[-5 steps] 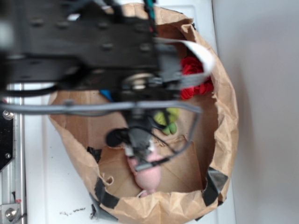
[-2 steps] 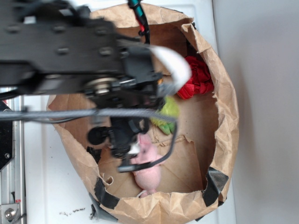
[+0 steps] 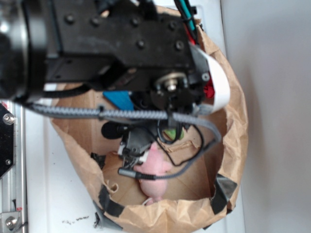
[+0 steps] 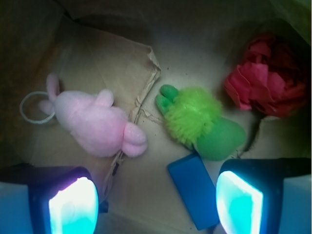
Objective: Grab the green animal.
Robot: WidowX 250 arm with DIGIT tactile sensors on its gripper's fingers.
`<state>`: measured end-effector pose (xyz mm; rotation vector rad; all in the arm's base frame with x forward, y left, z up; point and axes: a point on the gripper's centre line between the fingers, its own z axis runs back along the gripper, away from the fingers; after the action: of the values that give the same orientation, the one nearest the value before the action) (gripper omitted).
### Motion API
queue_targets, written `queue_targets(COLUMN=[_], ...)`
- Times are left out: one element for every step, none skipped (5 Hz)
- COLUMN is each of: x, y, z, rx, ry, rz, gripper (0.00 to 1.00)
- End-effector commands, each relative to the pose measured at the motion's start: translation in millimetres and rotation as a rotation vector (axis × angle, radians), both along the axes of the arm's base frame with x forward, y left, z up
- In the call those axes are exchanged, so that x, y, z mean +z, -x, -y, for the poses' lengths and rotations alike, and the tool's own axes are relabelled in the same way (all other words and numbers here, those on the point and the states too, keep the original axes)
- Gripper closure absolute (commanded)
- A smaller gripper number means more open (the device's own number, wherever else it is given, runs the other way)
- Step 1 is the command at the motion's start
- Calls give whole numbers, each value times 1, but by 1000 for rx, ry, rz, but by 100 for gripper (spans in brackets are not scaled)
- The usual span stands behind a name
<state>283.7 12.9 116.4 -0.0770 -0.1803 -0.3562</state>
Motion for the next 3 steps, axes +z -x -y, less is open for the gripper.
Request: queue_targets(x=[20,13,12], y=[-9,-15,-11], z=[-8,-6,-6], rx=[-1,-250,-400], ry=[-17,-34,-20], rz=[71,137,164], gripper=[0,0,0])
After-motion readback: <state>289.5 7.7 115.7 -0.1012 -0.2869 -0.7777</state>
